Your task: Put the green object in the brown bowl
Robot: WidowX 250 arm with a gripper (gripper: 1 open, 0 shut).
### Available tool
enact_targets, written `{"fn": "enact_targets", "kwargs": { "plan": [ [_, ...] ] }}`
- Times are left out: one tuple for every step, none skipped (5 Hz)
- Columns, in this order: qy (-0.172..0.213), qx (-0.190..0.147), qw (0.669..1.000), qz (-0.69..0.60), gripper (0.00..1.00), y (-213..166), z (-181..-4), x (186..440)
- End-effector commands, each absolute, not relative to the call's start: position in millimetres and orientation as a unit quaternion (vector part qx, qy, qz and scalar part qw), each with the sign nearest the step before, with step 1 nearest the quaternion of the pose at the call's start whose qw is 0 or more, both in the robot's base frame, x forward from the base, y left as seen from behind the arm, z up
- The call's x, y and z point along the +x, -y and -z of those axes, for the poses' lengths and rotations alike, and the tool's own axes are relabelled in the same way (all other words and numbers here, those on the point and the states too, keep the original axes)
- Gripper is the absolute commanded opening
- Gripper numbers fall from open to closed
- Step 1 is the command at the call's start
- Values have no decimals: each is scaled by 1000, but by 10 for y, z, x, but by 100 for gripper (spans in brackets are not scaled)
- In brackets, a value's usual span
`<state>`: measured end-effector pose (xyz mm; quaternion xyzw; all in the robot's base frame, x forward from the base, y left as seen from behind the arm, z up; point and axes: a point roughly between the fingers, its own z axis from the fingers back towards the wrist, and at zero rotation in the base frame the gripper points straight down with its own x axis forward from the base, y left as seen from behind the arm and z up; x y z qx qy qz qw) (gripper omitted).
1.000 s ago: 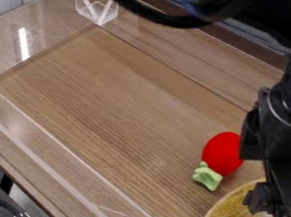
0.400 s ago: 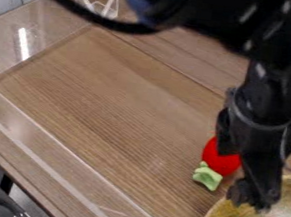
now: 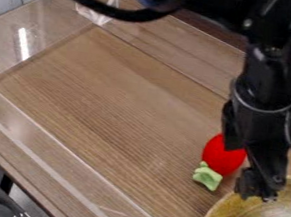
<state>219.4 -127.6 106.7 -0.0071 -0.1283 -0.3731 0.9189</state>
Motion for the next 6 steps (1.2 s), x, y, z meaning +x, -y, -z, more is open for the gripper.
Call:
{"fn": "enact_targets", "kwargs": {
  "plan": [
    [152, -19, 923, 353, 100, 1250, -1130, 2225],
    [152, -26, 923, 352, 100, 1316, -1022, 2213],
    [148, -32, 925, 348, 100, 1387, -909, 2226],
    [147, -37, 926, 346, 100, 1445, -854, 2267],
    [150, -39, 921, 357, 100, 1451, -1014, 2288],
    [155, -47, 917, 365, 100, 1440, -1140, 2322]
  ]
}}
